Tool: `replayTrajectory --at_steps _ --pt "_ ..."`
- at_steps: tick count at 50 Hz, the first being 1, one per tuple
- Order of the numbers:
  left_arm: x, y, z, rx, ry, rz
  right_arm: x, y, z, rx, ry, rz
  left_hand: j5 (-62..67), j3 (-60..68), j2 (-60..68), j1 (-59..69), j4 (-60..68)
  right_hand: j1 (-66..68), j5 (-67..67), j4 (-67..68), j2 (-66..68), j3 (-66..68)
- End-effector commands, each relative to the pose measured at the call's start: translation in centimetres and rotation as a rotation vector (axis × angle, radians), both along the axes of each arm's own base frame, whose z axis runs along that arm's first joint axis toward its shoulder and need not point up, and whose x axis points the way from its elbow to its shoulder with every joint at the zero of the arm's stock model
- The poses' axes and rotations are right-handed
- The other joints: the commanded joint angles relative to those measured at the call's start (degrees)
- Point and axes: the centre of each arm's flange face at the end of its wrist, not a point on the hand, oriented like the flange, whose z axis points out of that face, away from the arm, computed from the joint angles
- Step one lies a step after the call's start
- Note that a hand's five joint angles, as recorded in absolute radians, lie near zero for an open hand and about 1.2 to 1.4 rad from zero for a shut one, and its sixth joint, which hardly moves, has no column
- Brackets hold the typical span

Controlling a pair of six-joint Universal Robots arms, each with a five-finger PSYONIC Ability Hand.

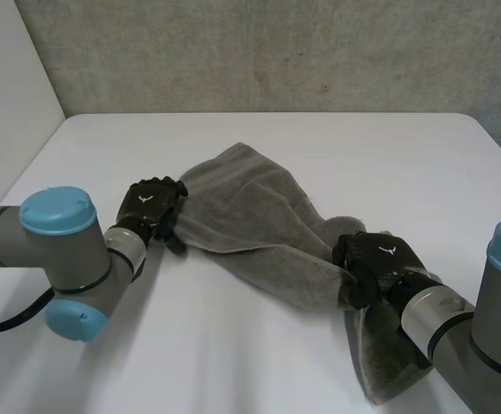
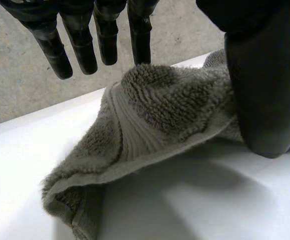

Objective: Fold the towel.

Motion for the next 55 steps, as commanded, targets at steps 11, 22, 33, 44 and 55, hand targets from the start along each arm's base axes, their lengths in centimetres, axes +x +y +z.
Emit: replayTrajectory --at_steps 11,22,33,44,55 --pt "-1.0 -0.6 2.2 -0.062 0.040 -0.018 -0.3 -1.1 1.2 -0.028 -0.033 0.002 30.3 30.7 30.6 30.4 30.5 4.4 4.6 4.2 5.6 6.2" --pt "-0.8 -0.2 2.5 -0.062 0.037 -0.020 -0.4 -1.8 2.6 -0.017 -0.067 0.047 28.5 28.8 28.8 28.6 28.7 4.4 4.6 4.2 5.6 6.2" --pt "-1.0 -0.6 -0.3 -0.042 0.014 -0.020 -0.6 -1.8 1.7 0.015 -0.058 0.044 32.5 32.9 32.8 32.6 32.7 4.4 4.6 4.2 5.6 6.2" --pt "-0.5 -0.6 5.2 -0.140 0.072 -0.006 -0.5 -2.5 3.2 0.001 -0.051 0.096 61.4 61.8 61.7 61.5 61.6 4.4 4.6 4.2 5.6 6.2" --pt "1.1 3.6 20.9 -0.460 0.220 -0.019 -0.3 -2.6 16.9 -0.348 -0.033 0.245 61.4 61.8 61.7 61.5 61.6 4.4 4.6 4.2 5.6 6.2"
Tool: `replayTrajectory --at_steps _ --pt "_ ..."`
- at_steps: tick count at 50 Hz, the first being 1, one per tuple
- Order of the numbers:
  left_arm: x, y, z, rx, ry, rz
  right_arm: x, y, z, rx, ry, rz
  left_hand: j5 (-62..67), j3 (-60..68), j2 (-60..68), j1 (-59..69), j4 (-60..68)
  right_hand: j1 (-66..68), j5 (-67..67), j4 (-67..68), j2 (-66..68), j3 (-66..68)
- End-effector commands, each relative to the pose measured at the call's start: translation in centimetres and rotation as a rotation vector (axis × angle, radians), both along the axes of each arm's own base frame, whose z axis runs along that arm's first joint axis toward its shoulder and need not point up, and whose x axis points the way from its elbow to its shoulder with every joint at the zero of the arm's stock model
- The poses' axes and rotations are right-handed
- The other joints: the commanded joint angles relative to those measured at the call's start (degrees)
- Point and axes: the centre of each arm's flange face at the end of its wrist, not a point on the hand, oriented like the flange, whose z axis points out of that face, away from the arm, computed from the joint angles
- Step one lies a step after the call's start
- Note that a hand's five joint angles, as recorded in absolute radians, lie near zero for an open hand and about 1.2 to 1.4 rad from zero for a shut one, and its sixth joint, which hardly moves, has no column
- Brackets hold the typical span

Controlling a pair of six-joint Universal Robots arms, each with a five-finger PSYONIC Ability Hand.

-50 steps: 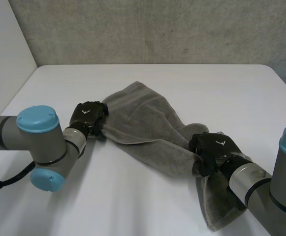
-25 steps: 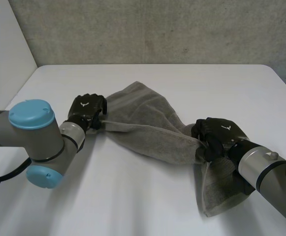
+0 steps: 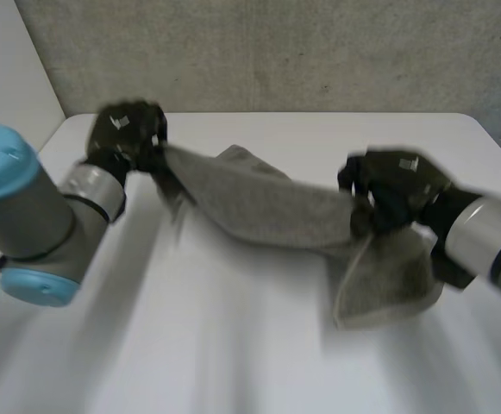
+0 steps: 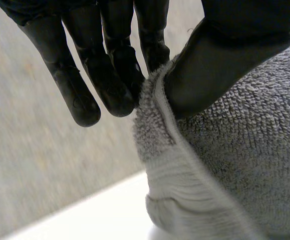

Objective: Fold the towel.

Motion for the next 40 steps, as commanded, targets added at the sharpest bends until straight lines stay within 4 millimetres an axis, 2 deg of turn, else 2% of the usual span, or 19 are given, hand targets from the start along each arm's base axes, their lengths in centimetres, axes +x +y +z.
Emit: replayTrajectory --at_steps 1,2,5,6,7,9,10,11,12,14,15,17,22,23,24,25,26,27,40 --pt "0.9 2.7 8.7 -0.180 0.091 -0.012 0.1 0.2 7.9 -0.200 0.023 0.084 5.2 4.3 4.3 5.2 2.7 4.2 4.6 3.8 5.6 5.6" --pt "1.1 3.6 10.6 -0.209 0.129 -0.022 0.1 0.1 8.8 -0.216 0.037 0.099 5.2 4.3 4.3 5.2 2.7 4.2 4.6 3.8 5.6 5.6" --pt "1.2 4.1 10.8 -0.180 0.164 -0.035 0.4 -0.5 8.2 -0.189 0.064 0.113 5.2 4.3 4.3 5.2 2.7 4.2 4.6 3.8 5.6 5.6" --pt "1.2 4.1 10.8 -0.180 0.164 -0.035 1.0 -1.2 6.3 -0.132 0.114 0.135 5.2 4.3 4.3 5.2 2.7 4.2 4.6 3.8 5.6 5.6" --pt "1.1 4.1 10.2 -0.155 0.164 -0.039 1.0 -1.2 6.3 -0.131 0.114 0.135 5.2 4.3 4.3 5.2 2.7 4.2 4.6 3.8 5.6 5.6" --pt "1.0 4.1 9.1 -0.117 0.156 -0.038 1.2 -2.2 2.8 -0.043 0.211 0.161 5.2 4.3 4.3 5.2 2.7 4.2 4.6 3.8 5.6 5.6" --pt "1.0 4.1 9.1 -0.117 0.156 -0.038 1.2 -2.2 2.8 -0.042 0.211 0.161 5.2 4.3 4.3 5.2 2.7 4.2 4.6 3.8 5.6 5.6" --pt "0.9 4.0 7.2 -0.059 0.135 -0.039 1.2 -2.3 1.1 -0.004 0.255 0.178 5.2 4.3 4.3 5.2 2.7 4.2 4.6 3.8 5.6 5.6" --pt "0.9 4.0 7.2 -0.059 0.134 -0.039 1.2 -2.3 1.1 -0.003 0.255 0.178 5.2 4.3 4.3 5.2 2.7 4.2 4.6 3.8 5.6 5.6" --pt "0.9 4.0 1.5 0.104 0.067 -0.031 1.3 -2.5 -0.5 0.022 0.299 0.194 5.2 4.3 4.3 5.2 2.7 4.2 4.6 3.8 5.6 5.6" --pt "0.9 4.0 1.5 0.104 0.067 -0.031 1.7 -2.5 -1.9 0.029 0.341 0.221 5.2 4.3 4.3 5.2 2.7 4.2 4.6 3.8 5.6 5.6" --pt "0.9 4.3 -2.4 0.214 0.021 -0.031 1.9 -2.8 -3.5 0.038 0.394 0.243 5.2 4.3 4.3 5.2 2.7 4.2 4.6 3.8 5.6 5.6" --pt "1.0 4.8 -6.0 0.316 -0.022 -0.030 1.8 -4.1 -5.7 0.036 0.511 0.215 5.2 4.3 4.3 5.2 2.7 4.1 4.5 3.6 5.5 5.5" --pt "1.1 4.9 -6.7 0.337 -0.031 -0.027 1.8 -4.2 -5.7 0.036 0.514 0.207 5.2 4.3 4.3 5.2 2.7 -5.6 -5.2 -6.0 -4.2 -4.2" --pt "1.1 5.0 -7.1 0.350 -0.036 -0.028 1.8 -4.2 -5.7 0.036 0.514 0.207 5.2 4.3 4.3 5.2 2.7 -5.7 -5.3 -6.1 -4.3 -4.3" --pt "1.1 5.1 -7.1 0.350 -0.036 -0.028 2.0 -4.1 -5.7 0.034 0.507 0.206 5.2 4.3 4.3 5.2 2.7 -22.6 -22.2 -23.1 -21.2 -21.2" --pt "1.2 5.2 -7.4 0.359 -0.039 -0.028 2.0 -4.1 -5.7 0.034 0.507 0.206 5.2 4.3 4.3 5.2 2.7 -22.8 -22.4 -23.3 -21.4 -21.4" --pt "1.2 5.2 -7.4 0.362 -0.040 -0.026 2.4 -3.7 -5.5 0.047 0.478 0.196 5.2 4.3 4.3 5.2 2.7 -36.1 -35.7 -36.6 -34.7 -34.7" --pt "1.6 5.4 -7.5 0.363 -0.037 -0.018 3.0 -2.0 -6.8 0.099 0.365 0.075 5.2 4.3 4.3 5.2 2.7 -37.6 -37.2 -38.1 -36.2 -36.2"
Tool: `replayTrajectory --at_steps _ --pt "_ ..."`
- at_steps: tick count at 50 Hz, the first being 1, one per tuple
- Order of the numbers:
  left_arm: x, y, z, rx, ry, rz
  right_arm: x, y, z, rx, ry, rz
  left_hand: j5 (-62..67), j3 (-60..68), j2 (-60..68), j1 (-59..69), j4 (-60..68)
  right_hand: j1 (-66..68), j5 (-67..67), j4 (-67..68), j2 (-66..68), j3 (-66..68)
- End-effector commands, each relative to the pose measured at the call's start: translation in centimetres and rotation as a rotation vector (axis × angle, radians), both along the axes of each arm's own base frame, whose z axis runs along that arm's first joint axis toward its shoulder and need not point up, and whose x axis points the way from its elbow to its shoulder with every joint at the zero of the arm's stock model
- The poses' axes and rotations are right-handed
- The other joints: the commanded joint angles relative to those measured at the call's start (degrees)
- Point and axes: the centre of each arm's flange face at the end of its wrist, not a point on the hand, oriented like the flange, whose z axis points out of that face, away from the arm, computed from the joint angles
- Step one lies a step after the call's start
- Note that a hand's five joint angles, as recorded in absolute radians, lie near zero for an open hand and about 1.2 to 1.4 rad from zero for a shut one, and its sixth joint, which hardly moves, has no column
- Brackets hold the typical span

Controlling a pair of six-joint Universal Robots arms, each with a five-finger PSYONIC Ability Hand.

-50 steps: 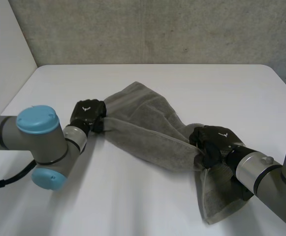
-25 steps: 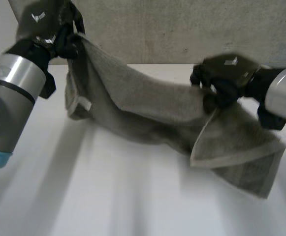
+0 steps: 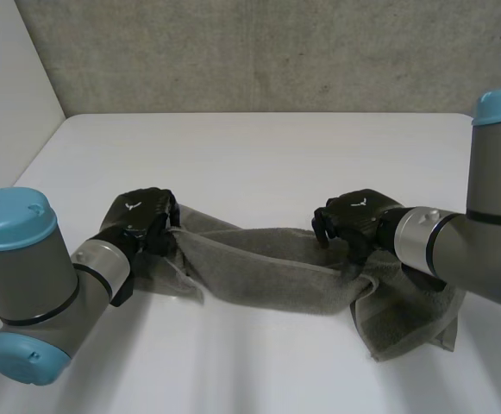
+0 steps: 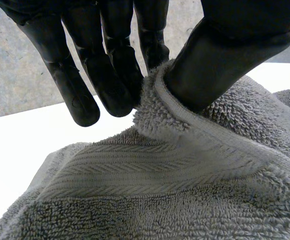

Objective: Fold the towel.

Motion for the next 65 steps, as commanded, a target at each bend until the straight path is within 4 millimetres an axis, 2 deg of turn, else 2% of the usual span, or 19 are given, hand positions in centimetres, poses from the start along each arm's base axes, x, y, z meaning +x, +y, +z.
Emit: replayTrajectory --at_steps 1,20,28,31,33,34,35,36,38,40,41,42,46,49,54,58,59,61,65 --pt "0.1 0.2 0.0 -0.003 0.003 0.001 -0.2 0.3 -0.8 -0.016 -0.010 -0.065 4.8 4.3 4.2 5.1 2.4 -2.0 -0.8 -2.3 -3.0 -2.4" --pt "0.6 -0.2 -0.1 0.000 -0.001 0.022 -1.0 0.8 -4.9 0.007 -0.035 -0.171 4.8 4.3 4.2 5.1 2.4 -0.4 0.9 -0.6 -1.3 -0.7" --pt "0.7 -0.1 -0.1 0.005 -0.002 0.024 -0.9 1.2 -4.7 0.026 -0.086 -0.183 4.8 4.3 4.2 5.1 2.4 39.8 41.0 39.5 38.9 39.4" --pt "0.7 -0.2 0.2 -0.002 0.001 0.026 -0.8 1.2 -3.3 -0.002 -0.110 -0.179 4.8 4.3 4.2 5.1 2.4 39.8 41.0 39.5 38.9 39.5" --pt "0.7 -0.1 1.5 -0.037 0.014 0.024 -0.5 1.7 0.4 -0.082 -0.170 -0.138 4.8 4.3 4.2 5.1 2.4 39.8 41.0 39.5 38.9 39.5" --pt "0.8 0.0 3.4 -0.085 0.033 0.024 -0.5 1.7 0.4 -0.083 -0.170 -0.137 4.8 4.3 4.2 5.1 2.4 39.8 41.0 39.5 38.9 39.5" --pt "1.0 0.1 5.0 -0.130 0.052 0.027 -0.5 2.0 3.2 -0.143 -0.215 -0.110 4.8 4.3 4.2 5.1 2.4 39.8 41.0 39.5 38.9 39.5" --pt "1.0 0.1 5.1 -0.131 0.052 0.027 -0.5 2.0 3.2 -0.144 -0.216 -0.110 4.8 4.3 4.2 5.1 2.4 39.8 41.0 39.5 38.9 39.5" --pt "1.3 0.6 8.3 -0.214 0.085 0.028 -0.7 3.2 8.7 -0.235 -0.278 -0.050 4.8 4.3 4.2 5.1 2.4 39.8 41.0 39.5 38.9 39.5" --pt "1.3 0.6 8.3 -0.215 0.086 0.028 -0.8 3.9 10.8 -0.257 -0.292 -0.015 4.8 4.3 4.2 5.1 2.4 39.8 41.0 39.5 38.9 39.5" --pt "1.6 1.0 10.4 -0.270 0.107 0.028 -0.9 4.4 12.5 -0.269 -0.294 0.020 4.8 4.3 4.2 5.1 2.4 39.8 41.0 39.5 38.9 39.5" --pt "1.9 1.5 12.5 -0.322 0.129 0.027 -0.9 4.5 12.5 -0.269 -0.294 0.020 4.8 4.3 4.2 5.1 2.4 39.8 41.0 39.5 38.9 39.5" --pt "2.2 2.2 14.9 -0.375 0.150 0.009 -1.5 4.2 14.6 -0.283 -0.235 0.089 4.8 4.3 4.2 5.1 2.4 39.8 41.0 39.5 38.9 39.5" --pt "2.1 2.4 16.0 -0.389 0.157 -0.005 -1.6 3.4 12.7 -0.236 -0.123 0.123 4.8 4.3 4.2 5.1 2.4 39.8 41.0 39.5 38.9 39.5" --pt "2.0 1.4 14.7 -0.335 0.138 0.000 -1.0 2.3 9.3 -0.169 0.034 0.191 4.8 4.3 4.2 5.1 2.4 39.8 41.0 39.5 38.9 39.5" --pt "0.9 -1.8 9.3 -0.193 0.073 0.006 -0.5 1.0 7.3 -0.143 0.086 0.189 4.8 4.3 4.2 5.1 2.4 39.8 41.0 39.5 38.9 39.5" --pt "0.9 -1.8 9.3 -0.193 0.073 0.006 -0.1 0.1 6.7 -0.152 0.104 0.170 4.8 4.3 4.2 5.1 2.4 39.8 41.0 39.5 38.9 39.5" --pt "0.1 -4.4 7.3 -0.156 0.061 0.011 0.5 -1.2 6.6 -0.194 0.109 0.148 4.8 4.3 4.2 5.1 2.4 39.8 41.0 39.5 38.9 39.5" --pt "-1.0 -7.3 7.4 -0.195 0.074 0.014 2.9 -5.8 8.8 -0.445 0.033 0.037 4.8 4.3 4.2 5.1 2.4 39.8 41.0 39.5 38.9 39.5"
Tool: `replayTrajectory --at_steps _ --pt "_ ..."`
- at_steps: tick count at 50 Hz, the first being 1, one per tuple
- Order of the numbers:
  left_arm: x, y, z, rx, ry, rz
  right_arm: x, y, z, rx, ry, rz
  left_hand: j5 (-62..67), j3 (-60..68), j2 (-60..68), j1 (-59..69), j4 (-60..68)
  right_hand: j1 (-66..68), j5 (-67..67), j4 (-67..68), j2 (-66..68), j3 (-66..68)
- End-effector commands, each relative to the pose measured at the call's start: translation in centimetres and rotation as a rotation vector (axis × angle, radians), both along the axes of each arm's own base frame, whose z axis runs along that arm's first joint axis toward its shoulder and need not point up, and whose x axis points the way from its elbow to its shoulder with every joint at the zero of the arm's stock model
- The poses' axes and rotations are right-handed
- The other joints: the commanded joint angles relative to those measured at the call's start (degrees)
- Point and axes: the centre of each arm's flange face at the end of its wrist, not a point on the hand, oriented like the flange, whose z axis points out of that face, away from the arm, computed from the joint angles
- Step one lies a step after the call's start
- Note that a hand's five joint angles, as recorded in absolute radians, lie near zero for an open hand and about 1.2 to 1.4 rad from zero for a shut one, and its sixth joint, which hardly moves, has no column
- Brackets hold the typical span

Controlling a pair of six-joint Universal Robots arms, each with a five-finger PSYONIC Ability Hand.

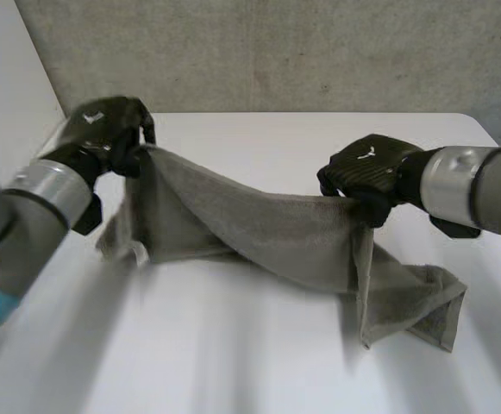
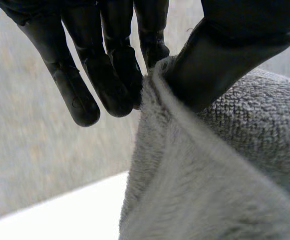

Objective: Fold the towel.

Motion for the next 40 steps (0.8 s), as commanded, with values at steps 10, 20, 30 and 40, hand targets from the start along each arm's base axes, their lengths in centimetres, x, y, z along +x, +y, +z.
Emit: replayTrajectory --at_steps 10,20,30,40 --pt "-2.8 -8.1 13.5 -0.493 0.263 0.102 2.8 -7.8 16.6 -0.814 -0.636 -0.210 4.8 4.1 4.2 5.1 2.4 3.4 3.2 3.6 4.7 3.5" --pt "-2.9 -7.1 10.3 -0.458 0.278 0.064 3.6 -5.4 10.8 -0.559 -0.555 -0.021 4.8 4.1 4.2 5.1 2.4 3.4 3.2 3.6 4.7 3.5" --pt "-2.8 -4.4 -5.7 -0.082 0.044 -0.074 1.5 -3.6 -2.9 -0.249 -0.256 -0.001 4.8 4.1 4.2 5.1 2.4 3.4 3.2 3.6 4.7 3.5" --pt "-1.4 -1.3 -13.1 0.005 -0.258 -0.093 -0.2 -1.4 -11.5 -0.034 -0.094 -0.012 4.8 4.1 4.2 5.1 2.4 3.4 3.2 3.6 4.7 3.5"
